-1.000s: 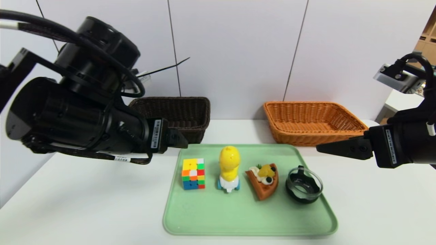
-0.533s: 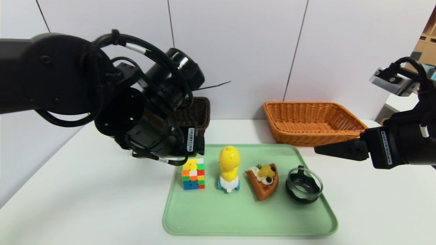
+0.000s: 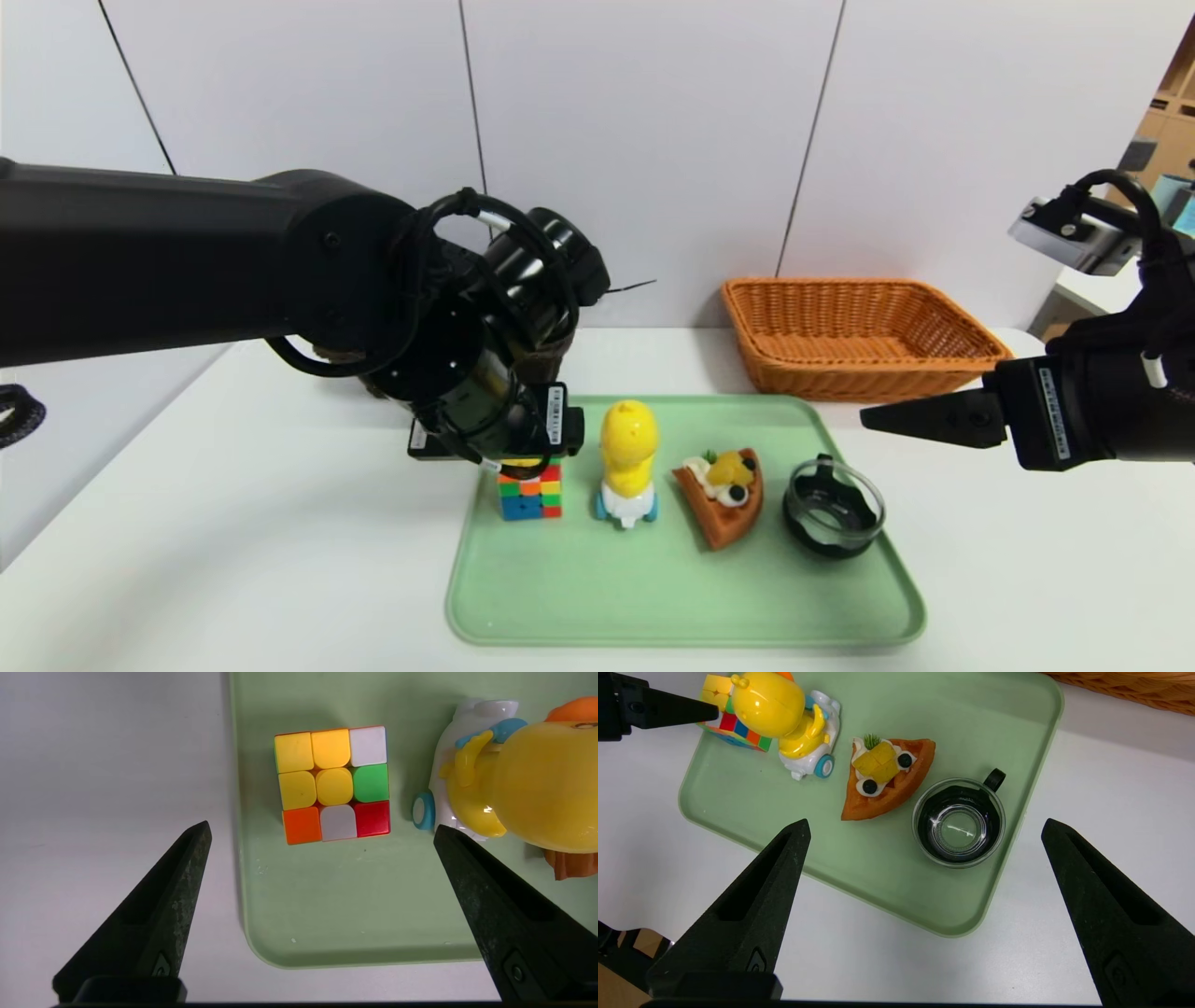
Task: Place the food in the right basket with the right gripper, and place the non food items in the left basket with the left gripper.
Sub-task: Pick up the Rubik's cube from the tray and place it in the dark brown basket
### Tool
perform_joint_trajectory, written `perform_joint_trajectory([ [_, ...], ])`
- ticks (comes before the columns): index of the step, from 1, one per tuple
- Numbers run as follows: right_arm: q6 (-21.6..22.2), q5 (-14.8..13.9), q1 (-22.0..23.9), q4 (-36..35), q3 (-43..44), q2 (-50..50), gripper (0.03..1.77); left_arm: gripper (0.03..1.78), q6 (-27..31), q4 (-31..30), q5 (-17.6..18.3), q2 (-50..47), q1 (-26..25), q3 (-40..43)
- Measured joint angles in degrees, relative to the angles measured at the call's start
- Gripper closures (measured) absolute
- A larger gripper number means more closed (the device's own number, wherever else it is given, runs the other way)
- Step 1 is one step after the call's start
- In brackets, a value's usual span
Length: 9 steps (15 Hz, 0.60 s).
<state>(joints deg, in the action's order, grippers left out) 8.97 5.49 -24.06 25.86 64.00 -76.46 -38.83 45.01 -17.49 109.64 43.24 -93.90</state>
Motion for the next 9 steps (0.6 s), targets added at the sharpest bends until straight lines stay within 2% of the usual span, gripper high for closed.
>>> perform_joint_trajectory([
  [9,0.0,0.0,0.1,-0.2,-1.6,0.2,0.09,0.12,-0.9,-0.3,-0.1,4.9,0.1,-0.1],
])
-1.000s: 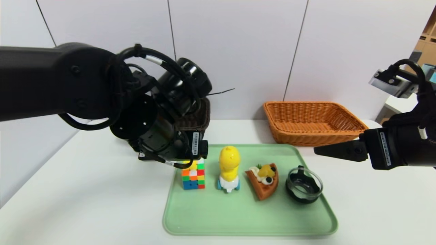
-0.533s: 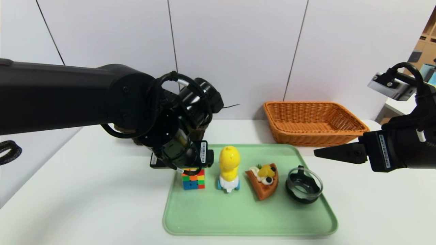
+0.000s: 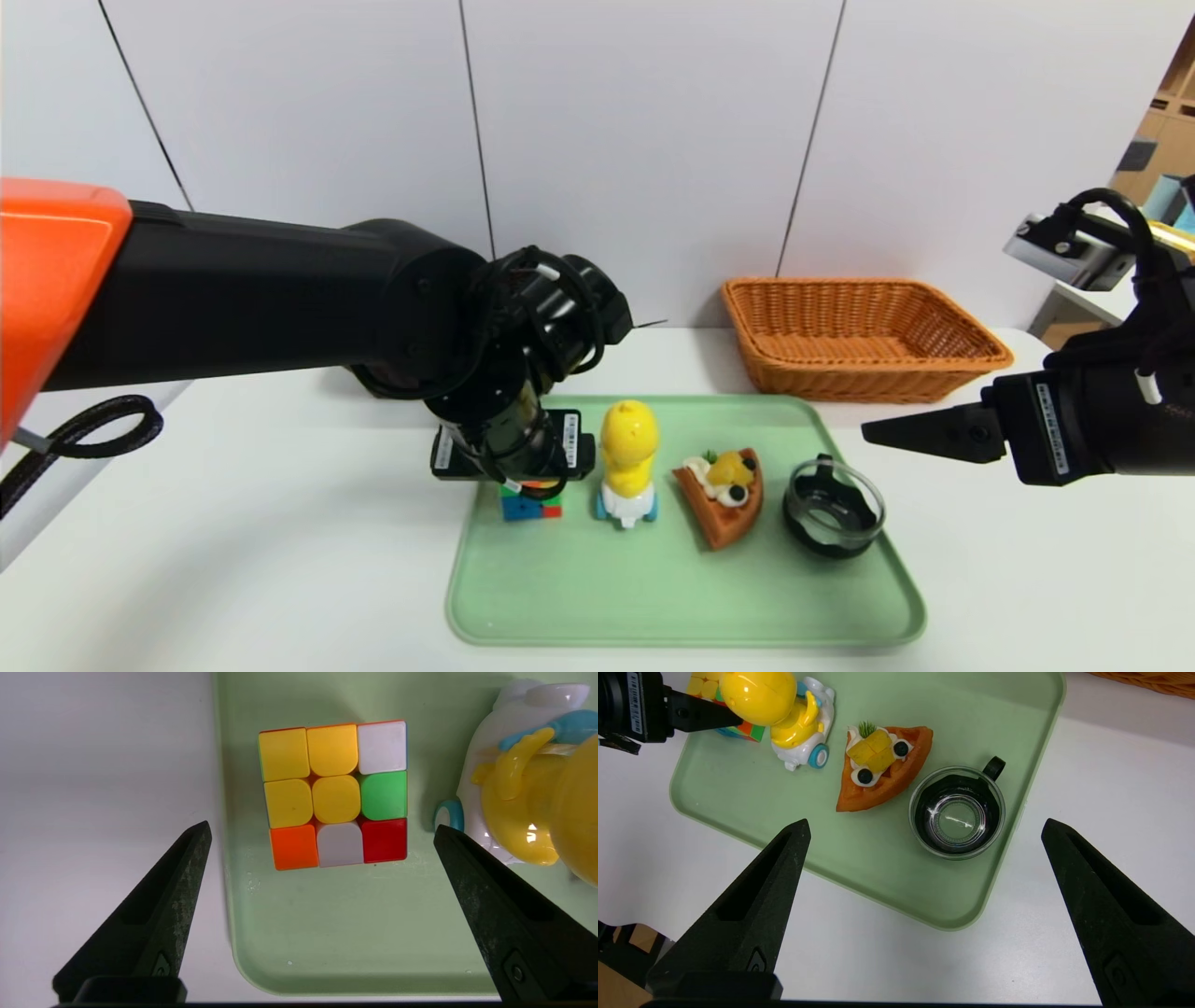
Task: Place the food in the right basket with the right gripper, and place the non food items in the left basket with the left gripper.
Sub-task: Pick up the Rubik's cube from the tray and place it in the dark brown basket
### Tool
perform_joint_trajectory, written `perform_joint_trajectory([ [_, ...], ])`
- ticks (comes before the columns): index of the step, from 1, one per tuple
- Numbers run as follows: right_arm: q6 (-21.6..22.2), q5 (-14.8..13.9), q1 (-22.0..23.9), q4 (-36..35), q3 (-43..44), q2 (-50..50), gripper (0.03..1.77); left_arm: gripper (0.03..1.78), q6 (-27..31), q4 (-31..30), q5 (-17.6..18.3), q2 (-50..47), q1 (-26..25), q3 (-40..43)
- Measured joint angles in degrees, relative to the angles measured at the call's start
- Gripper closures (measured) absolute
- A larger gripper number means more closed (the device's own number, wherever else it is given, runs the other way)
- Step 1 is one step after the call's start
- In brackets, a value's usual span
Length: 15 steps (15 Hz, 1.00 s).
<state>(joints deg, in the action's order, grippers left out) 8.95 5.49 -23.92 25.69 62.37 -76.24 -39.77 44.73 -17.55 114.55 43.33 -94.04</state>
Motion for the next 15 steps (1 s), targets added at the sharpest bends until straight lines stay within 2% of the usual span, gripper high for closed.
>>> perform_joint_trajectory([
  [15,0.0,0.0,0.3,-0.2,-2.0,0.4,0.09,0.12,-1.1,0.0,-0.1,5.9,-0.6,-4.1],
])
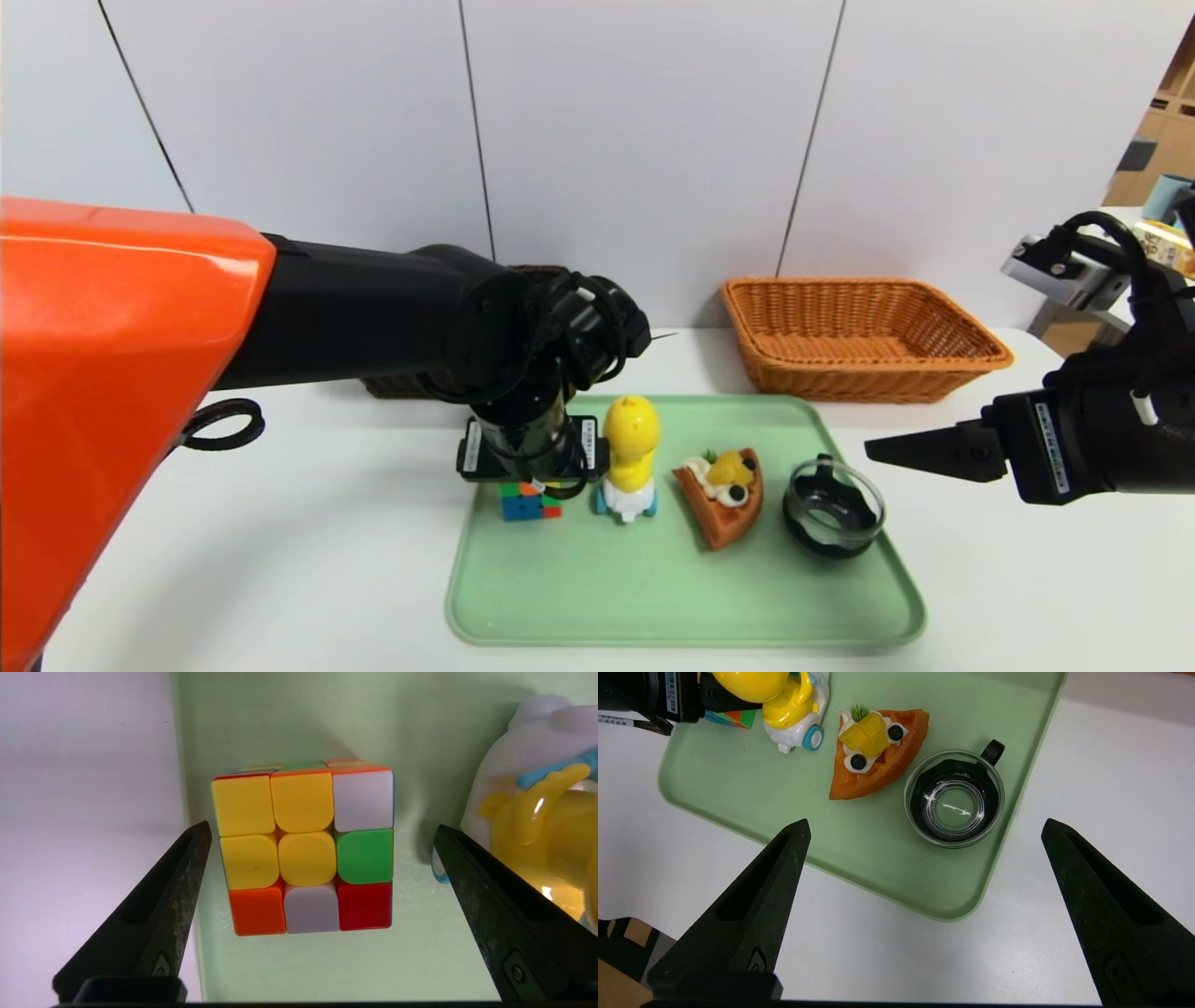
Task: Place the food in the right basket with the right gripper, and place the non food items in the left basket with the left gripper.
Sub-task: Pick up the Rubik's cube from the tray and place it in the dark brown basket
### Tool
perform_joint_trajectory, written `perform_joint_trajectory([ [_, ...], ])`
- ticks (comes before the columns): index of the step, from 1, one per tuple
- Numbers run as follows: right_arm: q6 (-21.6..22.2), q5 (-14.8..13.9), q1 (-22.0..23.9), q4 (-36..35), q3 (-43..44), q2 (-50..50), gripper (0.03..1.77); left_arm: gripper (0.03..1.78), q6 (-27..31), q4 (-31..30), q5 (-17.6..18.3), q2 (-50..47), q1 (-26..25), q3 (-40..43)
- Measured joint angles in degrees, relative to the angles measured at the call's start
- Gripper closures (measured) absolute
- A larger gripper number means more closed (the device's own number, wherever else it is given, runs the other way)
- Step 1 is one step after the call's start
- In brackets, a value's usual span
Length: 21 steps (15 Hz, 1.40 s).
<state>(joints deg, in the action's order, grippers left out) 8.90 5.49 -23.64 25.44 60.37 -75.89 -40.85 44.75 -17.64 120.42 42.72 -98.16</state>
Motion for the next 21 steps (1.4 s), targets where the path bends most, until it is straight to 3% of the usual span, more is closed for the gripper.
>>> perform_joint_trajectory([
  [4,0.0,0.0,0.0,0.0,-0.4,0.1,0.09,0.12,0.0,0.0,0.1,0.5,-0.7,0.0],
  [9,0.1,0.0,0.1,0.0,-1.2,0.5,0.09,0.82,0.0,0.0,0.2,1.2,-1.5,0.3],
  [18,0.8,0.0,0.4,-0.2,-1.8,1.2,0.09,0.83,0.8,0.6,0.0,-5.3,-2.5,0.3],
  [21,0.9,0.0,0.4,-0.3,-2.2,1.2,0.09,0.83,6.2,0.6,-0.9,-11.0,-3.4,-2.7],
])
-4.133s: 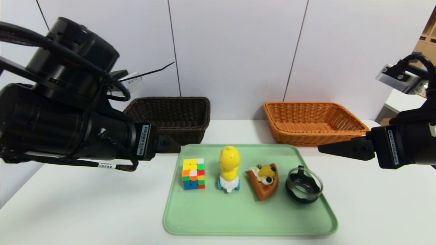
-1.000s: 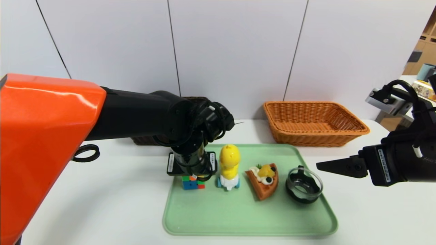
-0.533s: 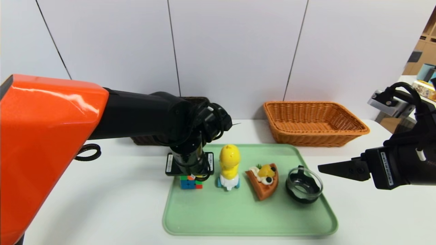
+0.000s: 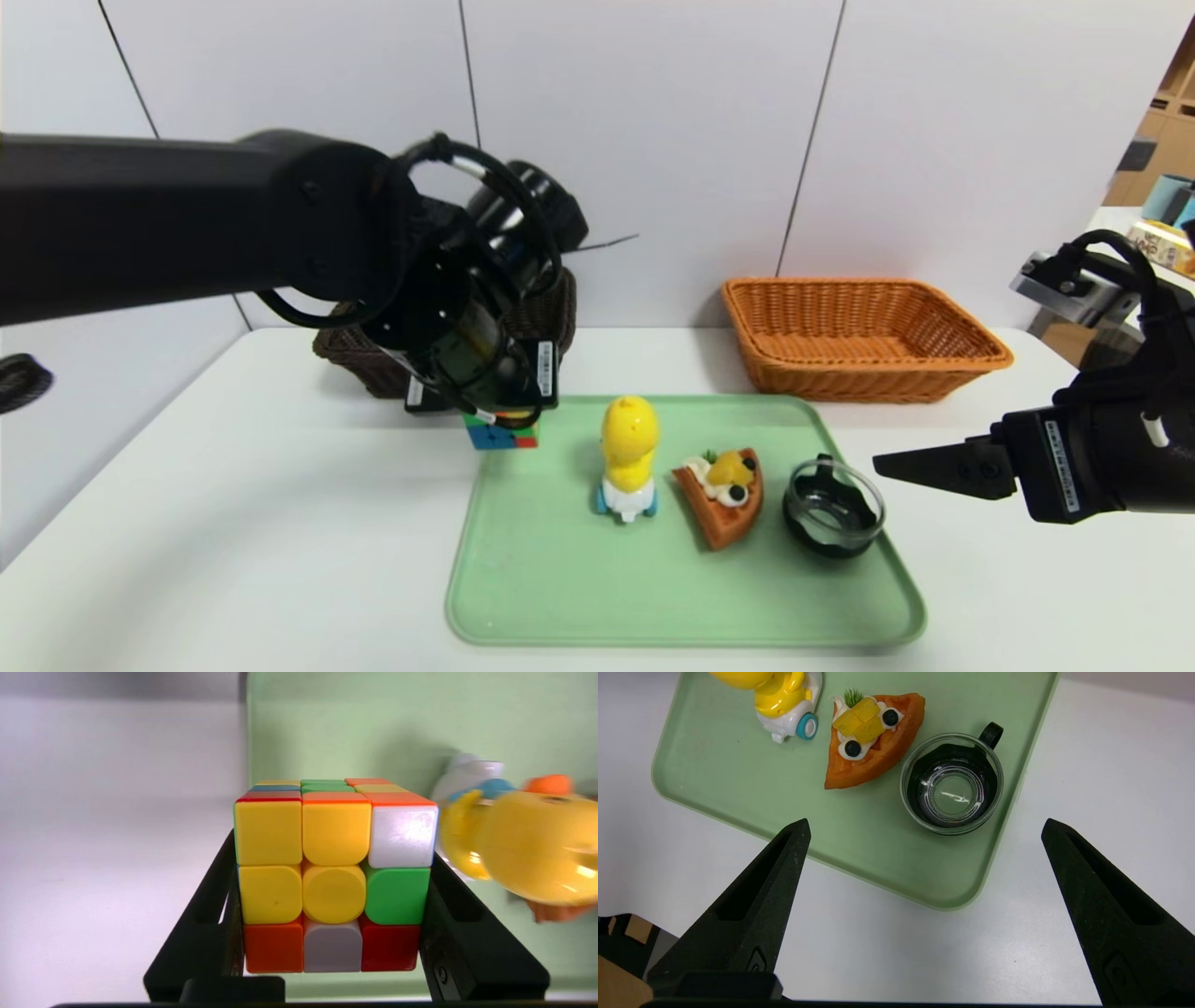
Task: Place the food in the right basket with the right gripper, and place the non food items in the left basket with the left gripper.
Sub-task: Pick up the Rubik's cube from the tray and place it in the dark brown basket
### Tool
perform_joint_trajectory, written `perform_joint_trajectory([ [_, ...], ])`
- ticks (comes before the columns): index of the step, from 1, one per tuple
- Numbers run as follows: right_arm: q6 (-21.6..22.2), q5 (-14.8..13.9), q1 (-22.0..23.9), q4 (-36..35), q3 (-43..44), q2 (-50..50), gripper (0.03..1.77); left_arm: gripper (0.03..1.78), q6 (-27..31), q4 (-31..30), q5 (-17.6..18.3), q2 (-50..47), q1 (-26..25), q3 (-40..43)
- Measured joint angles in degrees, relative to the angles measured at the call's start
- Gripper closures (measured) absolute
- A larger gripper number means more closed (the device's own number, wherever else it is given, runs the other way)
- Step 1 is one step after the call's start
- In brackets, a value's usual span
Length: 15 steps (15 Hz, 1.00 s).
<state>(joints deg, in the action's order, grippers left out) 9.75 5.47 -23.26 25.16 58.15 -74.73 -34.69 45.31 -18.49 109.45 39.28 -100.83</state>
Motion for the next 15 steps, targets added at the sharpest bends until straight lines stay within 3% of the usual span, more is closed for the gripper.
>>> perform_joint_trajectory([
  [5,0.0,0.0,0.0,0.0,-0.1,0.2,0.09,0.83,15.5,-1.9,-2.8,-2.4,-9.3,-9.4],
  [8,0.0,0.0,0.0,0.0,-0.2,0.3,0.09,0.83,23.7,-9.2,-2.5,-0.7,-16.2,-10.7],
  [15,0.0,-0.1,0.0,0.0,-1.3,0.5,0.09,0.83,24.8,-17.6,0.4,9.3,-24.2,-10.9],
])
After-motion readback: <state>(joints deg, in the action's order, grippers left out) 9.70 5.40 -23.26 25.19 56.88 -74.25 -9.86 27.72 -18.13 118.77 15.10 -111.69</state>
